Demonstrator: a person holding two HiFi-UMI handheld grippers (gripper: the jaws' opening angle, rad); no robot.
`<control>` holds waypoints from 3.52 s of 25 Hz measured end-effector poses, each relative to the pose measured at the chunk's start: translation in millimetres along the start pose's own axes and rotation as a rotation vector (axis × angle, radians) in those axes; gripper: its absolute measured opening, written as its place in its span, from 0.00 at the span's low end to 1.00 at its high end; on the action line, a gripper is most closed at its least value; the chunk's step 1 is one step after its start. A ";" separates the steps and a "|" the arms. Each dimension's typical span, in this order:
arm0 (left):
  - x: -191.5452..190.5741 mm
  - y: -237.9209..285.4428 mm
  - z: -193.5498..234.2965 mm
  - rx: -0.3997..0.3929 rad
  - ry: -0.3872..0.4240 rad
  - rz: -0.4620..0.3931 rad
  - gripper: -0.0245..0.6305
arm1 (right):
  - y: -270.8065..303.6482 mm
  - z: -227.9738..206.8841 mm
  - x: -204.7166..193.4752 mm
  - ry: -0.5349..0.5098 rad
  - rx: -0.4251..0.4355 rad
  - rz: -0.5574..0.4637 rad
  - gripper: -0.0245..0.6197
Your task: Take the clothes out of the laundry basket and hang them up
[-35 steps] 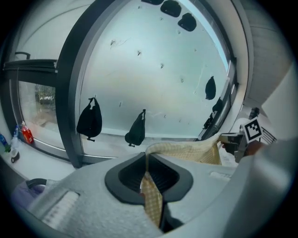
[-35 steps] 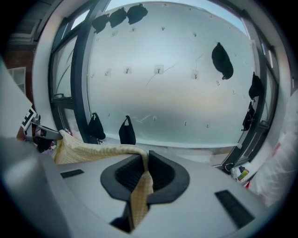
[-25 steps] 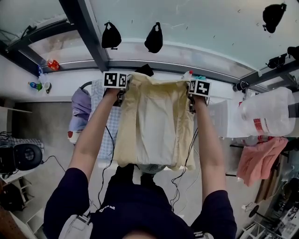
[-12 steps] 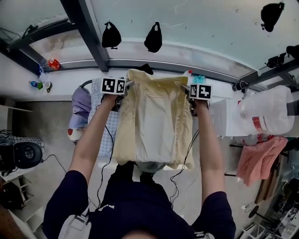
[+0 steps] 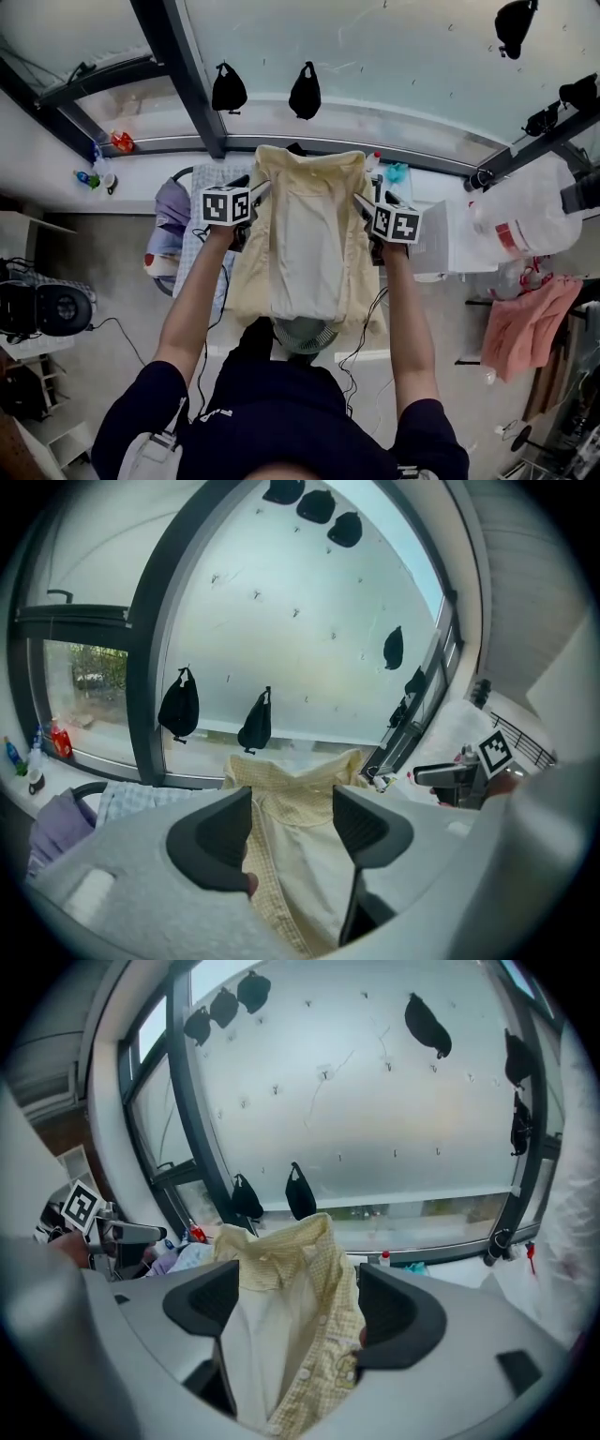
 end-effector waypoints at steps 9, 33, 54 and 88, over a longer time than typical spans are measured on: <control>-65.1 -91.1 -62.8 0.012 0.008 -0.107 0.45 | -99.3 59.8 -34.6 -0.022 0.086 -0.136 0.64; -233.8 -274.0 -141.6 0.105 0.018 -0.233 0.48 | -265.4 158.7 -132.8 -0.087 0.223 -0.257 0.64; -328.6 -415.6 -57.5 0.027 0.016 -0.196 0.48 | -343.2 317.6 -180.0 -0.092 0.052 -0.250 0.64; -325.8 -453.0 -99.7 0.153 0.059 -0.344 0.07 | -395.2 275.7 -203.7 -0.045 0.052 -0.367 0.03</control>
Point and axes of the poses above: the fingertips, and each gripper's own axes: y forward along the fingers, z to its left, x out of its top, the point moved 3 cm from there along -y, backward along the fingers, and after that the axes turned 14 degrees about -y, right-handed, at the moved point
